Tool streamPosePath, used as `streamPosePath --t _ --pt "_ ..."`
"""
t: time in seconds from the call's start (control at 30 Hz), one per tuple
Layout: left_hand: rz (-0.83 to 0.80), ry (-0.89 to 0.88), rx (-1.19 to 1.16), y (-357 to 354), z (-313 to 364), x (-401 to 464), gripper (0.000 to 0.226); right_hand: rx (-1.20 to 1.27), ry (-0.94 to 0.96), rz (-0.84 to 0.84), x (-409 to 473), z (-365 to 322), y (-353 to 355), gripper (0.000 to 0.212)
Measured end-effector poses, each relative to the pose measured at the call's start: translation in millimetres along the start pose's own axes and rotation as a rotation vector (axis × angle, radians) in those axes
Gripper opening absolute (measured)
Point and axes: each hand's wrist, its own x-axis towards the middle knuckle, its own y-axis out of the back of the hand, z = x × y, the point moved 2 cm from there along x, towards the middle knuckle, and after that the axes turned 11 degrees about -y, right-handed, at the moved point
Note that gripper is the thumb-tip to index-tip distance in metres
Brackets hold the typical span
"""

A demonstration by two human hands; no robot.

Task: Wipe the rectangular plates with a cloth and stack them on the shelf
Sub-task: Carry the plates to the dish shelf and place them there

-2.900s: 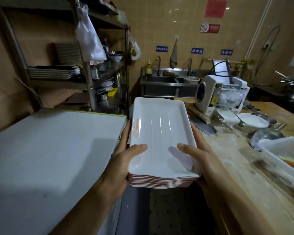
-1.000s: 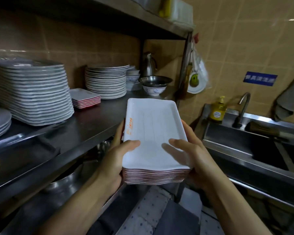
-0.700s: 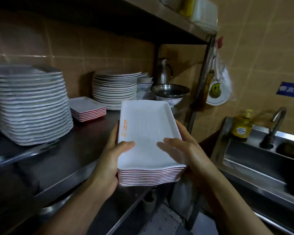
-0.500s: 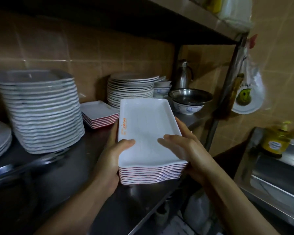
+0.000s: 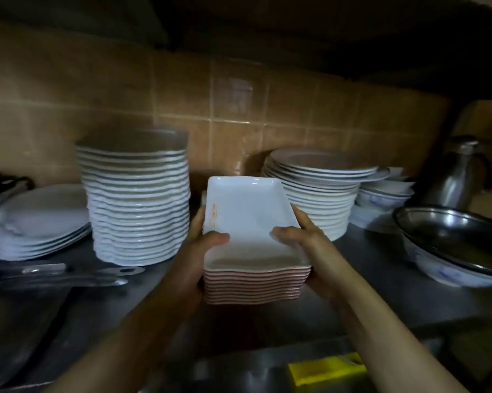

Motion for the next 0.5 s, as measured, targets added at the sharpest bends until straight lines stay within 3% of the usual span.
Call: streamPosePath --t 0.1,0.2,0.5 --pt "0.040 -0.004 0.008 -5.4 -1.3 14.6 0.054 0.033 -0.025 -0.073 27.0 -1.5 8.8 0.050" --pt "0.055 -0.002 -0.018 -5.8 -1.9 28.8 0.071 0.042 -0.031 -0.113 49.4 -1.5 13.0 0.060" --pt "0.080 0.010 -0.001 1.4 -6.7 55.7 0.075 0.086 -0.078 -0.163 85.4 -6.2 14.9 0.043"
